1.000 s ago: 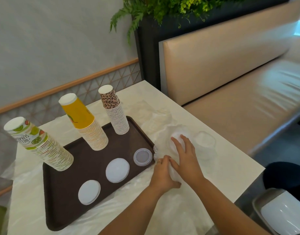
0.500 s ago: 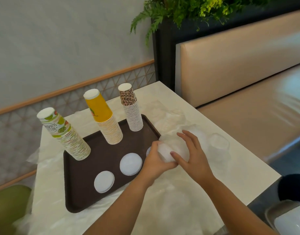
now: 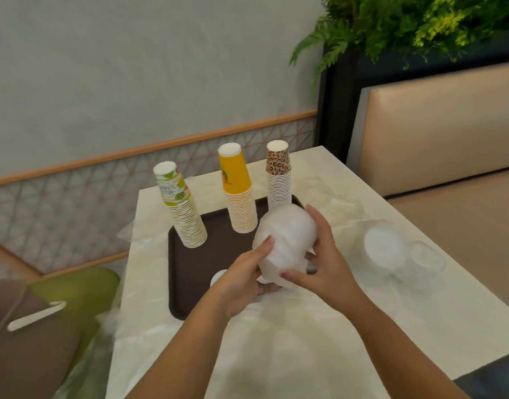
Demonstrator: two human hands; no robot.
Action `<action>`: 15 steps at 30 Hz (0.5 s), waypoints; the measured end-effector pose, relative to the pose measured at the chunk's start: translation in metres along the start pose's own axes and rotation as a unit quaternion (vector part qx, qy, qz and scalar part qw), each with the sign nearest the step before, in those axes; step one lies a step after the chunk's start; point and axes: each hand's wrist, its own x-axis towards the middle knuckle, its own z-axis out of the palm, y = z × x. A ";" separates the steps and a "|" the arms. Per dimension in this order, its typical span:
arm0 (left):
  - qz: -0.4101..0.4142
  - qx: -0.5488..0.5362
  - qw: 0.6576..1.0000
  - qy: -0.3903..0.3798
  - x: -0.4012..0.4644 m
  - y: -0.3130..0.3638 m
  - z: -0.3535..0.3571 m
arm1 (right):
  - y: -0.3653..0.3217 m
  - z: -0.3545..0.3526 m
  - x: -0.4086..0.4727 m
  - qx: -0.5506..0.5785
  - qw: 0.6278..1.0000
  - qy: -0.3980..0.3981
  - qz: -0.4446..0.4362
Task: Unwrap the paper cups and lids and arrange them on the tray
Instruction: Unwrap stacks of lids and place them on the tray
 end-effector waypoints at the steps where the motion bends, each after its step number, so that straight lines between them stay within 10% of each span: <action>1: 0.007 -0.021 1.000 -0.007 -0.008 0.000 -0.004 | -0.002 0.009 0.001 0.012 1.000 -0.007 0.005; 15: 0.111 -0.095 0.980 0.132 -0.061 -0.007 -0.059 | -0.019 0.085 0.001 -0.035 0.989 -0.114 0.088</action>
